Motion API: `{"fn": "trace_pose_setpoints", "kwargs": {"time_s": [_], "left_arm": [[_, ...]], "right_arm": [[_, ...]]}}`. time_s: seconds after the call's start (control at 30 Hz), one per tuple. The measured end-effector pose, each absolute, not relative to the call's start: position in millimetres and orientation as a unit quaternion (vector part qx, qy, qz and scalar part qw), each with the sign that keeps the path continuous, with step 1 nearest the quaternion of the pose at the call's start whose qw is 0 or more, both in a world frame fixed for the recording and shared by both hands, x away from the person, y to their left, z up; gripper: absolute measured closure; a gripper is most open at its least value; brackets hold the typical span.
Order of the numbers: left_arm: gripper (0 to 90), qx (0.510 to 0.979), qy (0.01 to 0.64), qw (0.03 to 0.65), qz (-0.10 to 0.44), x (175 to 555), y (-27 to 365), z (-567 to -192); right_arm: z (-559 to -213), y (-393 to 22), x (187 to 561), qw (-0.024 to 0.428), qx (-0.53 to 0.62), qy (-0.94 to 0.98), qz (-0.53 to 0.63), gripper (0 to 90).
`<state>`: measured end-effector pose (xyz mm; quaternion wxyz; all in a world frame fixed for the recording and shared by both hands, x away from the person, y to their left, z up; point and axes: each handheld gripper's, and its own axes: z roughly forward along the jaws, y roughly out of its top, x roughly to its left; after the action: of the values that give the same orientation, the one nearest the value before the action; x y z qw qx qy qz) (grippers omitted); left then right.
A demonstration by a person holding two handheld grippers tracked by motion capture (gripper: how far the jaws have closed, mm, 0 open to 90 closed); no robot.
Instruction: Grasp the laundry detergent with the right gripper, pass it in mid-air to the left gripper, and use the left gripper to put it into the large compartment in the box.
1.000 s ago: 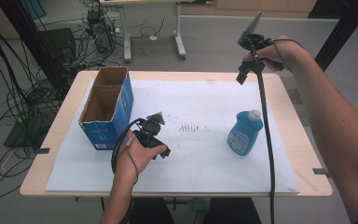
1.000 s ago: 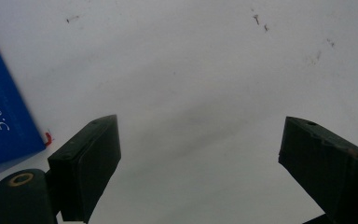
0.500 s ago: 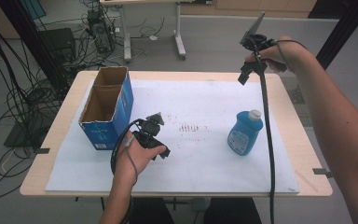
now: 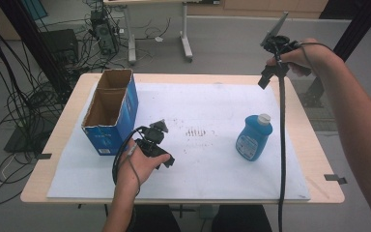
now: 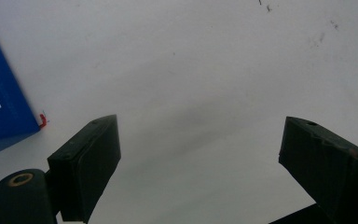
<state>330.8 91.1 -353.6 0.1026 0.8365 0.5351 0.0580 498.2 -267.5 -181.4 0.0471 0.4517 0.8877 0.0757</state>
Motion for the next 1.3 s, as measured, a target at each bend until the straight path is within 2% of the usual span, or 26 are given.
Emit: {"fn": "trace_pose_setpoints", "kwargs": {"time_s": [0.37,0.87,1.13,1.3], "left_arm": [[12.6,0.836,0.536,0.102,0.058,326.9,94.2,-353.2],[12.5,0.835,0.538,0.106,0.052,321.1,93.3,-356.1],[12.5,0.835,0.539,0.104,0.050,317.8,93.5,-358.1],[12.5,0.836,0.537,0.102,0.049,316.7,94.4,-358.8]], "right_arm": [[-170.4,-281.2,480.0,0.056,0.449,0.887,0.087,12.0],[-165.5,-293.2,435.9,0.070,0.427,0.897,0.092,12.0],[-166.5,-302.1,415.3,0.052,0.416,0.900,0.119,12.1],[-170.0,-307.4,401.8,0.062,0.414,0.901,0.116,12.1]]}}
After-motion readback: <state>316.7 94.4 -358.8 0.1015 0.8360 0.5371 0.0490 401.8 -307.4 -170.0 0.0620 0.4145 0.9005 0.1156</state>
